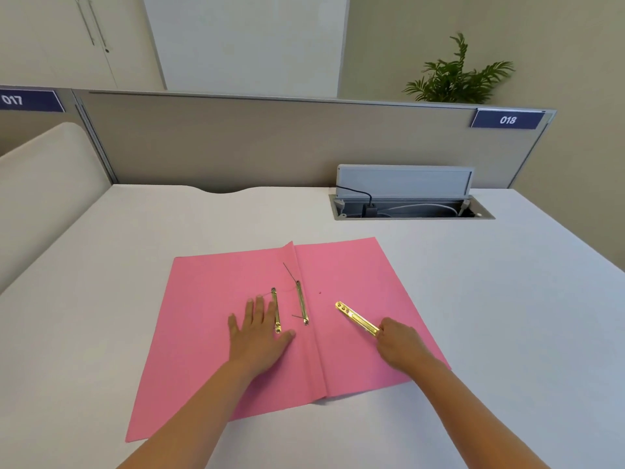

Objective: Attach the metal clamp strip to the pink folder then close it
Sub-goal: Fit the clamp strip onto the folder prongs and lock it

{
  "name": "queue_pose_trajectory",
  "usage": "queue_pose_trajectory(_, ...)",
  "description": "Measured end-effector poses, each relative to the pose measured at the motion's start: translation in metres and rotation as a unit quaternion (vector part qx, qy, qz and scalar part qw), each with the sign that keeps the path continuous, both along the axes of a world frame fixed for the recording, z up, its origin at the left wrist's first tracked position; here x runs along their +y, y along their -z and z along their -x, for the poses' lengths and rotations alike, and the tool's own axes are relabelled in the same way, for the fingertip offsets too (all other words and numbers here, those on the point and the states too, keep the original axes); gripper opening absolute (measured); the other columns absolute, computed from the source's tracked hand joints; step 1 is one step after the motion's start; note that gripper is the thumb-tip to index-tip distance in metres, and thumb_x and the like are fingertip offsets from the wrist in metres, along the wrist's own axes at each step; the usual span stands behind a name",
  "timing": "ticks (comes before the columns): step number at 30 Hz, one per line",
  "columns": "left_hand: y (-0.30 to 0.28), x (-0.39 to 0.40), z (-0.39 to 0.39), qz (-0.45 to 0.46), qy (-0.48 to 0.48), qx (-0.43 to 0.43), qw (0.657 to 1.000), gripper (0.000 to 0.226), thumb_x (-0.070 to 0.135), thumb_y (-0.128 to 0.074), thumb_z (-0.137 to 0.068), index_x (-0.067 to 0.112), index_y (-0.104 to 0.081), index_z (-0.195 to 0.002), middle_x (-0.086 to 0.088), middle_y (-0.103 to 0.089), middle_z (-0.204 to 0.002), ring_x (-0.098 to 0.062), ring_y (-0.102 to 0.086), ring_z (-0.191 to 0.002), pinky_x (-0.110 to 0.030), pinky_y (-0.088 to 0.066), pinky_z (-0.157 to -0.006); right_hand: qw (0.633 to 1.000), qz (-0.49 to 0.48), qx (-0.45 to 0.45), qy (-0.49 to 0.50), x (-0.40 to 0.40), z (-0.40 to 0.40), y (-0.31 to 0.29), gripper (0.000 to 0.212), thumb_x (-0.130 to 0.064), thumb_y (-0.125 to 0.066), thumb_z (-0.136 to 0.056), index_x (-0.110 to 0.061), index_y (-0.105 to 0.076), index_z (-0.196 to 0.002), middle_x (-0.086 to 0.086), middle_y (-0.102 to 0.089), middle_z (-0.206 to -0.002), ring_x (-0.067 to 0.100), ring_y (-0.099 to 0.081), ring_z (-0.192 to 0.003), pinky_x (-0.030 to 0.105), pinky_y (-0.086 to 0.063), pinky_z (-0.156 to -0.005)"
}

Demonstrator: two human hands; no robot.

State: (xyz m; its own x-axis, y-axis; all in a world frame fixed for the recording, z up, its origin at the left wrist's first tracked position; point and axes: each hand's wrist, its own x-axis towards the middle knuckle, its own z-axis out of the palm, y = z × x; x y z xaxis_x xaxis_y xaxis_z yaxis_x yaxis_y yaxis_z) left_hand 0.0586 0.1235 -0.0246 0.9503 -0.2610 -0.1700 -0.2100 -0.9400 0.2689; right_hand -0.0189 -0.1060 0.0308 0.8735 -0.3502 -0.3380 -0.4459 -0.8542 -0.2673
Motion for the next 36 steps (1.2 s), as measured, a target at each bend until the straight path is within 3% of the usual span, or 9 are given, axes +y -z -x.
queue_pose_trajectory(8, 0.002, -0.052, 0.05, 0.002, 0.044, 0.005, 0.999, 0.076, 0.059, -0.029, -0.088, 0.024, 0.008, -0.145, -0.007, 0.011, -0.157, -0.025, 0.013, -0.144, -0.059, 0.006, -0.113, 0.991, -0.069, -0.019, 0.116, -0.05, 0.041, -0.007, 0.016, -0.012, -0.036, -0.093, -0.008, -0.051, -0.091, 0.007, -0.054, -0.085, 0.024, -0.049, -0.074, 0.028, -0.032, -0.052)
queue_pose_trajectory(11, 0.001, -0.064, 0.065, -0.004, 0.059, 0.015, 0.998, 0.078, 0.062, -0.023, -0.085, 0.023, 0.008, -0.145, -0.007, 0.012, -0.157, -0.025, 0.014, -0.143, -0.059, 0.006, -0.112, 0.959, -0.197, -0.092, 0.183, -0.054, 0.047, -0.01, 0.015, -0.012, -0.042, -0.091, -0.007, -0.055, -0.086, 0.004, -0.052, -0.075, 0.019, -0.044, -0.064, 0.027, -0.029, -0.053)
queue_pose_trajectory(15, 0.0, -0.078, 0.087, -0.012, 0.076, 0.028, 0.997, 0.078, 0.061, -0.025, -0.087, 0.023, 0.01, -0.145, -0.007, 0.015, -0.157, -0.024, 0.017, -0.143, -0.059, 0.007, -0.112, 0.895, -0.368, -0.116, 0.222, -0.044, 0.05, -0.014, 0.016, -0.012, -0.049, -0.089, -0.011, -0.062, -0.08, 0.009, -0.061, -0.087, 0.019, -0.046, -0.078, 0.027, -0.031, -0.059)
queue_pose_trajectory(22, -0.007, -0.086, 0.116, 0.002, 0.068, 0.078, 0.995, 0.083, 0.056, -0.036, -0.087, 0.022, 0.014, -0.144, -0.012, 0.024, -0.153, -0.027, 0.023, -0.14, -0.058, 0.009, -0.111, 0.824, -0.5, -0.124, 0.235, -0.028, 0.052, -0.013, 0.016, -0.01, -0.055, -0.091, -0.01, -0.063, -0.077, 0.002, -0.049, -0.062, 0.01, -0.033, -0.055, 0.022, -0.023, -0.051)
queue_pose_trajectory(25, -0.025, -0.089, 0.107, 0.104, 0.03, 0.045, 0.993, 0.078, 0.041, -0.046, -0.088, 0.02, 0.003, -0.145, -0.014, 0.016, -0.155, -0.029, 0.012, -0.143, -0.054, -0.003, -0.115, 0.815, -0.519, -0.125, 0.225, -0.026, 0.054, -0.014, 0.015, -0.008, -0.057, -0.09, -0.009, -0.065, -0.076, 0.002, -0.053, -0.058, 0.008, -0.036, -0.05, 0.02, -0.029, -0.05)
queue_pose_trajectory(28, -0.041, -0.097, 0.08, 0.308, -0.018, 0.022, 0.951, 0.059, 0.017, -0.05, -0.091, 0.013, -0.022, -0.143, -0.01, -0.023, -0.153, -0.023, -0.024, -0.14, -0.041, -0.028, -0.113, 0.82, -0.519, -0.12, 0.208, -0.024, 0.053, -0.012, 0.014, -0.006, -0.059, -0.088, -0.009, -0.066, -0.077, 0.006, -0.054, -0.062, 0.008, -0.038, -0.049, 0.018, -0.035, -0.051)
queue_pose_trajectory(31, -0.049, -0.111, 0.057, 0.447, -0.067, 0.096, 0.887, 0.043, 0.005, -0.053, -0.088, 0.009, -0.047, -0.13, -0.01, -0.058, -0.126, -0.018, -0.055, -0.106, -0.03, -0.045, -0.095, 0.828, -0.513, -0.112, 0.196, -0.021, 0.052, -0.009, 0.016, -0.005, -0.06, -0.087, -0.01, -0.068, -0.073, 0.007, -0.053, -0.063, 0.008, -0.038, -0.049, 0.016, -0.037, -0.05)
queue_pose_trajectory(33, -0.047, -0.119, 0.049, 0.487, -0.096, 0.119, 0.86, 0.032, 0.002, -0.056, -0.086, 0.005, -0.059, -0.117, -0.013, -0.066, -0.11, -0.018, -0.059, -0.092, -0.029, -0.051, -0.084, 0.836, -0.506, -0.103, 0.185, -0.019, 0.051, -0.008, 0.016, -0.006, -0.061, -0.086, -0.01, -0.068, -0.072, 0.006, -0.053, -0.062, 0.007, -0.039, -0.047, 0.014, -0.038, -0.048)
queue_pose_trajectory(36, -0.043, -0.126, 0.047, 0.528, -0.118, 0.137, 0.829, 0.02, -0.004, -0.055, -0.086, -0.004, -0.065, -0.102, -0.013, -0.068, -0.091, -0.016, -0.064, -0.073, -0.01, -0.051, -0.055, 0.845, -0.496, -0.095, 0.175, -0.018, 0.052, -0.007, 0.011, -0.007, -0.062, -0.086, -0.007, -0.069, -0.078, 0.004, -0.053, -0.061, 0.006, -0.04, -0.046, 0.013, -0.039, -0.046)
